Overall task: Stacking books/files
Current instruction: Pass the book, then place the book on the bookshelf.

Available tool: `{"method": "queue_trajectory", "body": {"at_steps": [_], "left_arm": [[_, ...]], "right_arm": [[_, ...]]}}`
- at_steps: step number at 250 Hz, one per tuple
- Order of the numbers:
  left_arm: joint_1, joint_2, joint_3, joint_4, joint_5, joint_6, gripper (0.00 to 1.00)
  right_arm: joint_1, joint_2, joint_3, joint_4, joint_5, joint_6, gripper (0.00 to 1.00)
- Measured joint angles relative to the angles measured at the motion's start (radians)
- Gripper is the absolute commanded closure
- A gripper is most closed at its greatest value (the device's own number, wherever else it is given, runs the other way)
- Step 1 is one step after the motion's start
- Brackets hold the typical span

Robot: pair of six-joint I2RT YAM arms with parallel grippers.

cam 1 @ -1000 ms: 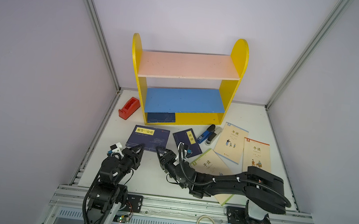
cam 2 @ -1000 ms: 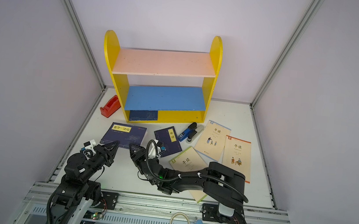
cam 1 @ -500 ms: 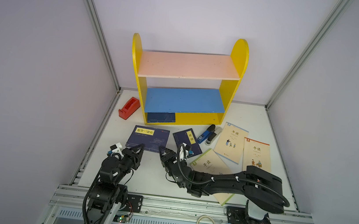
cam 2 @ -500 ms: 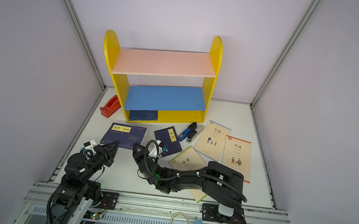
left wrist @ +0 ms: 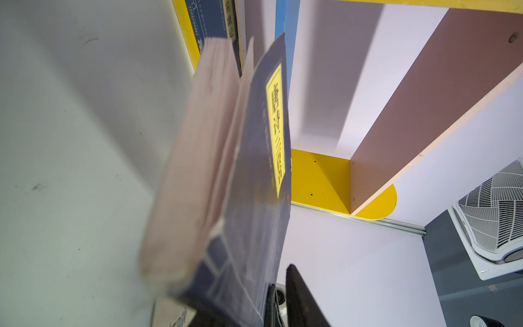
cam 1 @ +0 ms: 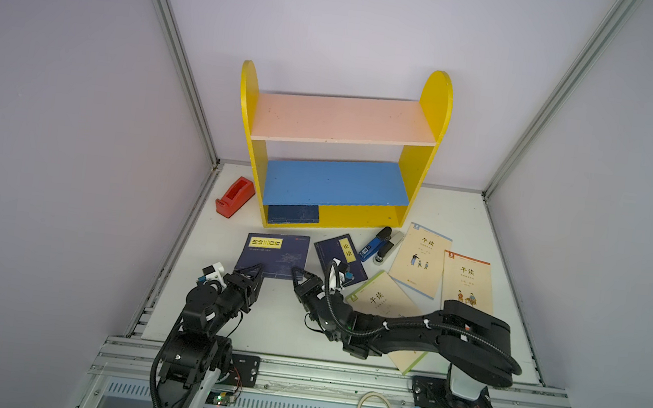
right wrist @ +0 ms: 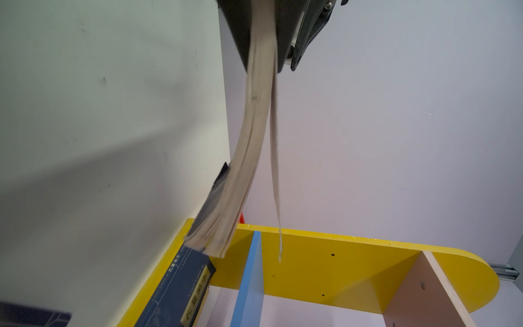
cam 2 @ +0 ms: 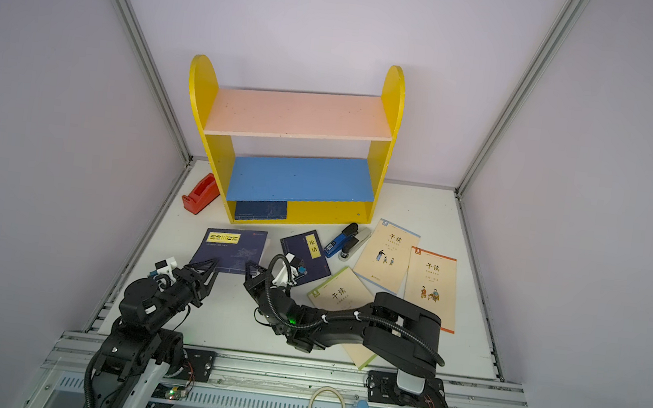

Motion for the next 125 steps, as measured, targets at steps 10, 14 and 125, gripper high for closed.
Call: {"method": "queue_trajectory", "body": {"at_steps": [10, 14, 125], "left_arm": [[0.012, 0.000, 0.006, -0.013, 0.002, 0.003, 0.27], [0.018, 0.001, 0.008, -0.018, 0.003, 0.003, 0.25], [0.391, 0.609, 0.147, 0.051, 0.230, 0.161, 0.09]], "right_arm": [[-0.010, -0.018, -0.026, 0.013, -0.013, -0.023, 1.00], [-0.017, -0.027, -0.038, 0.020, -0.022, -0.034, 1.00], [-0.324, -0.124, -0.314, 0.246, -0.349, -0.160, 1.00]]}}
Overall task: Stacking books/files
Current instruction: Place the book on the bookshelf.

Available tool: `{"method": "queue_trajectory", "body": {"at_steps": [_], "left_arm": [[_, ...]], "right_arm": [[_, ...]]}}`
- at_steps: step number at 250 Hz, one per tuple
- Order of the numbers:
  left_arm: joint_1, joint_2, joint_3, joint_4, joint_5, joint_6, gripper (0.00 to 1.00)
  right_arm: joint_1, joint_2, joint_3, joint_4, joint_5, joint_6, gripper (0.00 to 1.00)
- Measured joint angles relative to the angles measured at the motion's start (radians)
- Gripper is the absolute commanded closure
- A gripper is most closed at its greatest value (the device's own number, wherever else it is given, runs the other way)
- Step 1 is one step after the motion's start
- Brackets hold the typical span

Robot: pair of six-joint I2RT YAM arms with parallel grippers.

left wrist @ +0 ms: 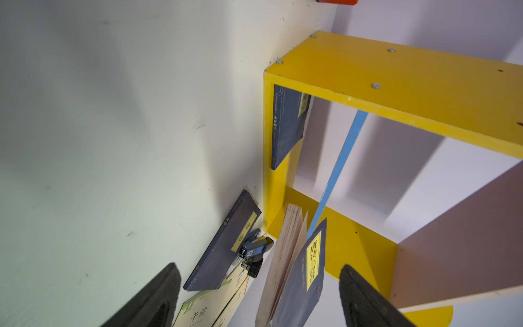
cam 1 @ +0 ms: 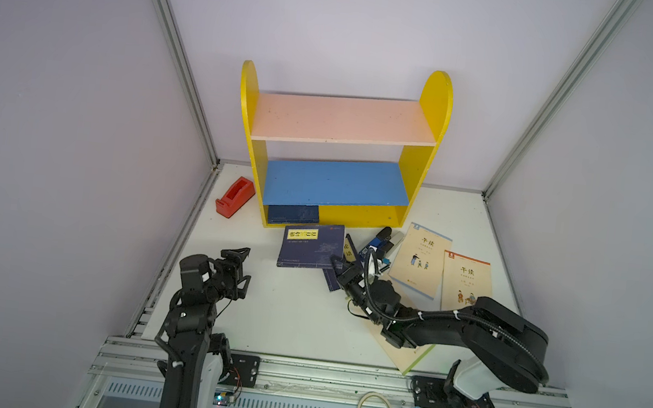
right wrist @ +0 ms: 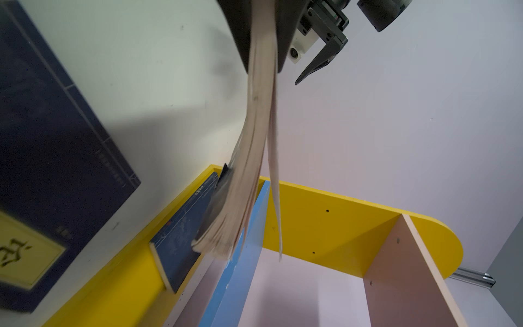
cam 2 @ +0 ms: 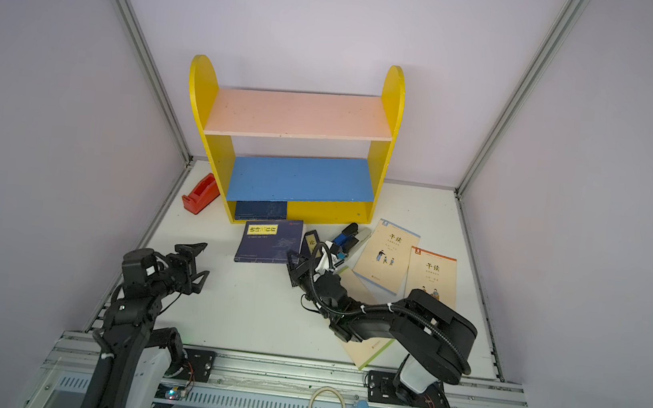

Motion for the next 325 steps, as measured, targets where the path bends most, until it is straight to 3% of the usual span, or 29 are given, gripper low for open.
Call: {"method": "queue_trajectory", "body": {"at_steps": [39, 123, 190, 325], "left_arm": [[-0.023, 0.156, 0.063, 0.108, -0.071, 0.103, 0.07], [-0.280, 0.284, 0.132, 0.196, -0.389, 0.401, 0.06], [-0.299, 0.251, 0.115, 0.216, -0.501, 0.468, 0.05], [-0.300, 0.224, 0.109, 0.221, -0.539, 0.477, 0.05]], "right_arm": [[-0.100, 0.117, 0.021, 0.072, -0.151, 0.025, 1.00], [-0.237, 0.433, 0.273, 0.173, -0.391, 0.106, 1.00], [-0.286, 0.534, 0.435, 0.108, -0.433, 0.158, 1.00], [-0.340, 0.635, 0.616, -0.060, -0.443, 0.126, 1.00]]}}
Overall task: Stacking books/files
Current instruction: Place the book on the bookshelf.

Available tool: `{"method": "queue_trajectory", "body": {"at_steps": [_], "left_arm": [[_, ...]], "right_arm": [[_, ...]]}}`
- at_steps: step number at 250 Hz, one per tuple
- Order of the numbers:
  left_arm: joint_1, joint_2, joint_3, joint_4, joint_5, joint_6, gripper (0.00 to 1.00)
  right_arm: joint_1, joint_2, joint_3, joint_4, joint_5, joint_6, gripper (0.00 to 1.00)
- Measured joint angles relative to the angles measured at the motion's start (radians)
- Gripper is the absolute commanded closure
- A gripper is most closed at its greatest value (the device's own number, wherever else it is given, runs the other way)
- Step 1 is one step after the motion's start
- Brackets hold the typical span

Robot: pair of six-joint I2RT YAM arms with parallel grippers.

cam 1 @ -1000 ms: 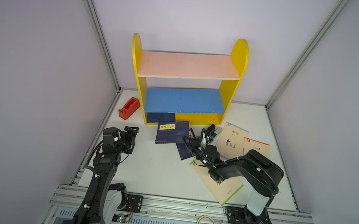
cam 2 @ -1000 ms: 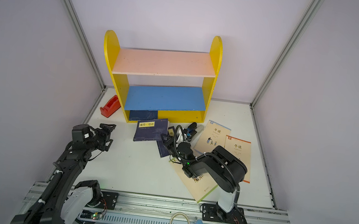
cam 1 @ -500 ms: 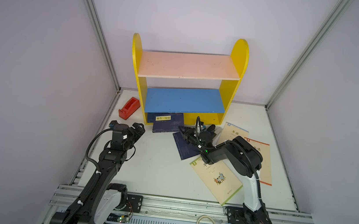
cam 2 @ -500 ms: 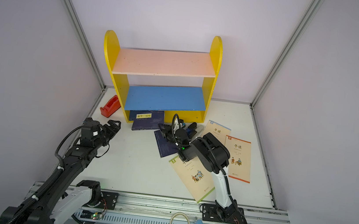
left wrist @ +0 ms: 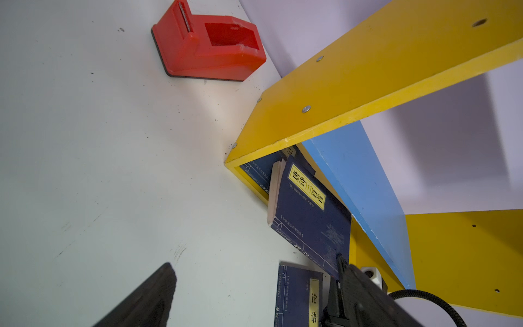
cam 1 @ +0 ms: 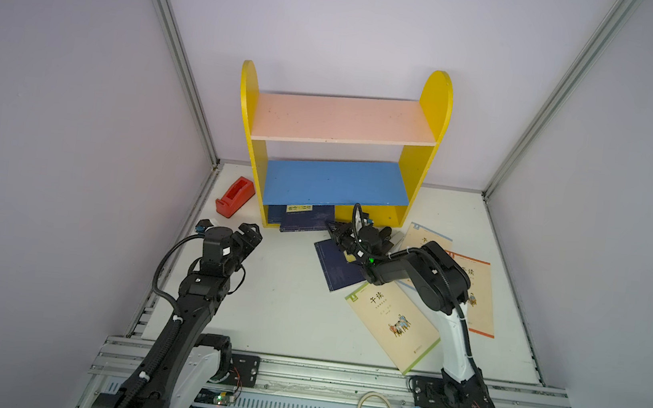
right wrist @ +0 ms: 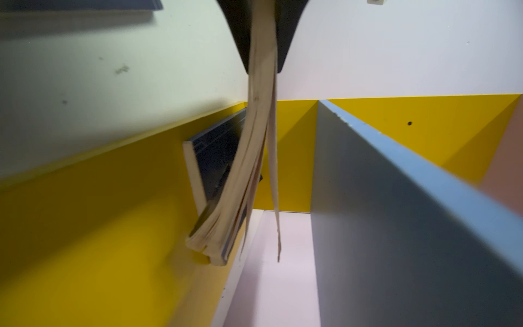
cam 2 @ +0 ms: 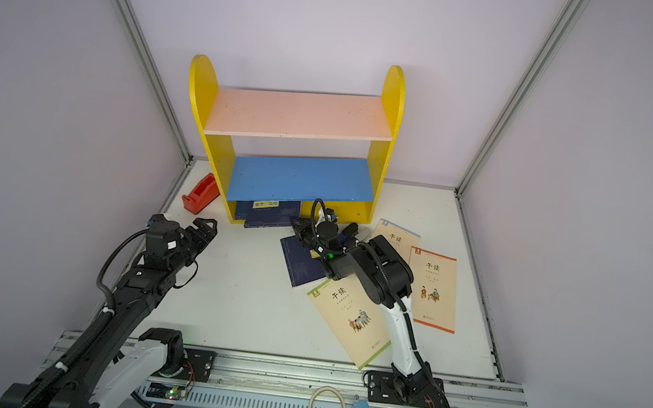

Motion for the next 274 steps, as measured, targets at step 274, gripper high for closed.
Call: {"method": "queue_trajectory", "body": {"at_steps": [274], "left_arm": [[0.000, -0.014, 0.013, -0.023, -0.019, 0.000, 0.05]], "right_arm": [[-0.005, 0.138, 0.311, -0.214, 0.002, -0.040, 1.00]]}}
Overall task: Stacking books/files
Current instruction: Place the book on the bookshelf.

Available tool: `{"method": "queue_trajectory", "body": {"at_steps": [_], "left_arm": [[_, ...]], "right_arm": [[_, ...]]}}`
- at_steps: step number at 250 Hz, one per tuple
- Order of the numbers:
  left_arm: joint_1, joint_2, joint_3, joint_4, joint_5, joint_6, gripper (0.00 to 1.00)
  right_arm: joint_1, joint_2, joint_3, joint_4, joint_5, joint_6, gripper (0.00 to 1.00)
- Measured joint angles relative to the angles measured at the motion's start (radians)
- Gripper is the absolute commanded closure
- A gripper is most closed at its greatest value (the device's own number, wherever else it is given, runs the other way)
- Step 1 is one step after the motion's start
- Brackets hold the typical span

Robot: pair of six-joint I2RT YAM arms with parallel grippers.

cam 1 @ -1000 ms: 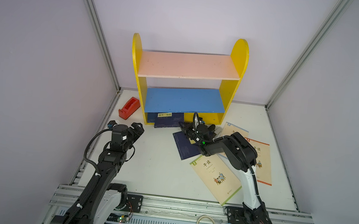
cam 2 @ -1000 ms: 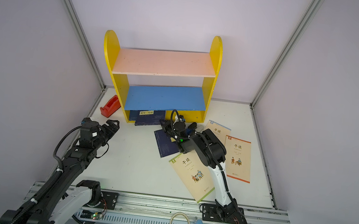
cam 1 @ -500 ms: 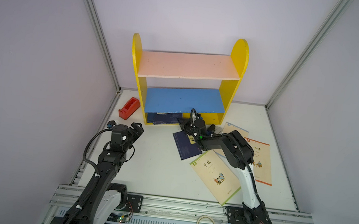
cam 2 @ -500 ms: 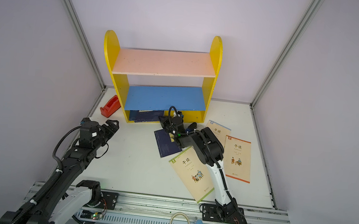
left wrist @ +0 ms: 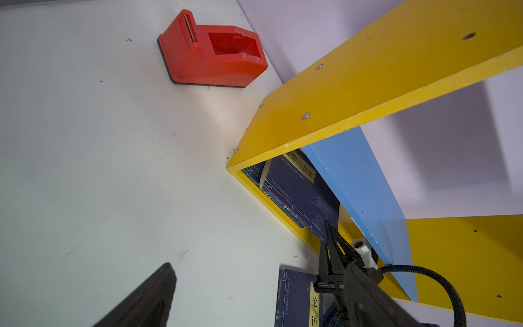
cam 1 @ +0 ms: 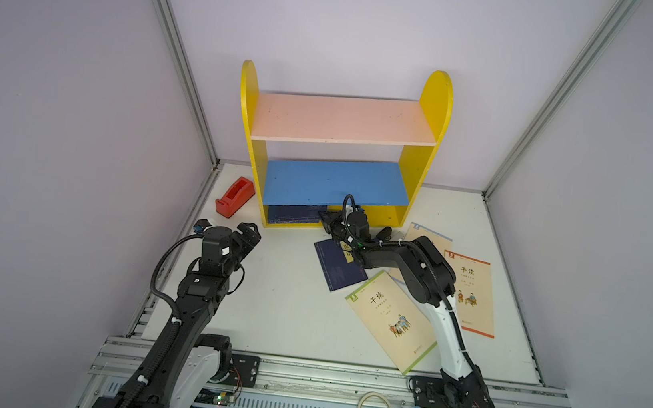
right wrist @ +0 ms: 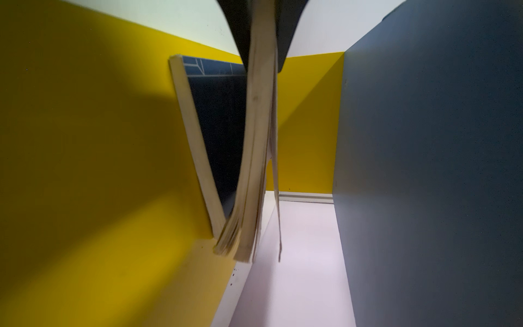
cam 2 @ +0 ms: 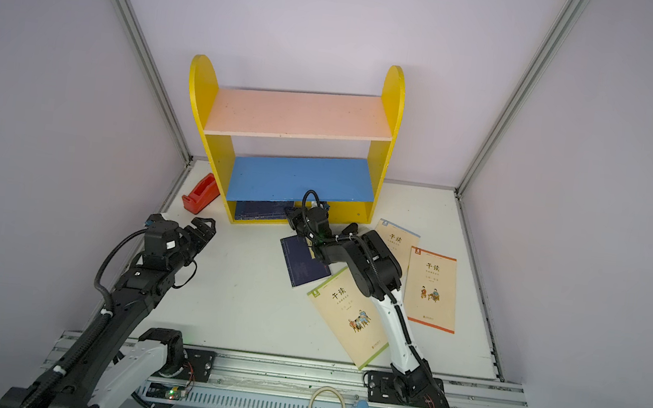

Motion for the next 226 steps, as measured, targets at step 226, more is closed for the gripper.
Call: {"method": "queue_trajectory", "body": {"at_steps": [226], "left_arm": [[0.013, -0.004, 0.002, -0.002, 0.009, -0.001, 0.05]], "right_arm": [[0.026, 0.098, 0.225, -0.179, -0.012, -0.054, 1.00]]}}
